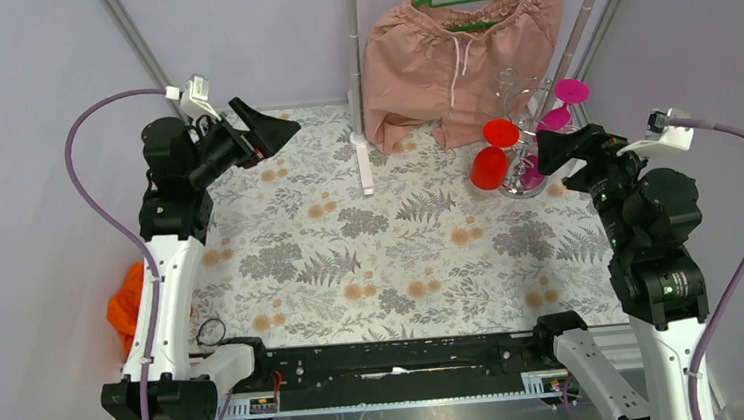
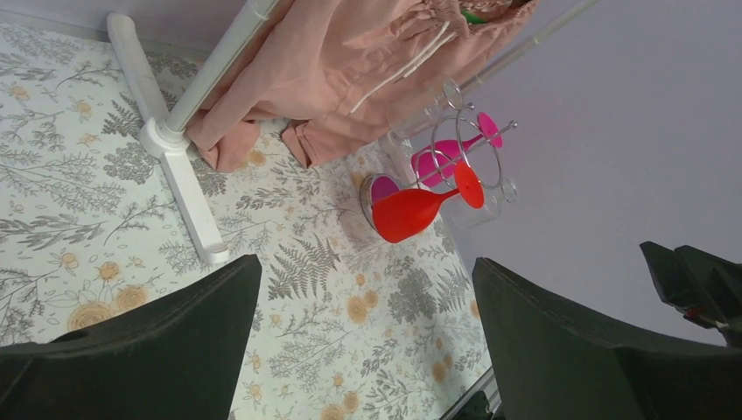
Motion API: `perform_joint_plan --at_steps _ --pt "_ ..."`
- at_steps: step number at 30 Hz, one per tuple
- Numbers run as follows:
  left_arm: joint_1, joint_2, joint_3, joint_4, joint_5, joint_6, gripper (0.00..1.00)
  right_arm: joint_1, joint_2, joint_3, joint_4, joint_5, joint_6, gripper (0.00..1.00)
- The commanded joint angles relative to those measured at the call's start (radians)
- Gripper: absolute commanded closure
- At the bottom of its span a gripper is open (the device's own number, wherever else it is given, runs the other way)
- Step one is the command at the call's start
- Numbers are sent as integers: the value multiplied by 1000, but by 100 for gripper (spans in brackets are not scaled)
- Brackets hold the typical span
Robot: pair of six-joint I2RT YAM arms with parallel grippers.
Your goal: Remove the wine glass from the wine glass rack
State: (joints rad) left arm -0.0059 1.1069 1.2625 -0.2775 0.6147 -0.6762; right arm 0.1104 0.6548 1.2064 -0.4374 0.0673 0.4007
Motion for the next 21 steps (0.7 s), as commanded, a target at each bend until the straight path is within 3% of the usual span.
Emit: perform_joint_plan --at_steps 1,4,6,10,13,16,21 --pt "-2 -3 0 98 70 -34 1 5 23 24 -15 60 9 0" --pt "-2 9 -27 206 134 -133 1 4 -5 10 26 66 51 0" --pt "-1 22 -62 283 164 -227 1 4 -51 -15 16 107 175 0" --pt "-2 61 -115 512 307 -391 1 4 -174 -145 211 34 180 0" --pt "-2 78 -106 478 276 -411 1 5 -78 9 26 38 168 0" --pt "-8 90 -98 545 263 -423 1 4 37 144 -137 15 120 2" --pt "-35 88 -106 680 150 -410 1 4 77 110 -85 -64 91 0"
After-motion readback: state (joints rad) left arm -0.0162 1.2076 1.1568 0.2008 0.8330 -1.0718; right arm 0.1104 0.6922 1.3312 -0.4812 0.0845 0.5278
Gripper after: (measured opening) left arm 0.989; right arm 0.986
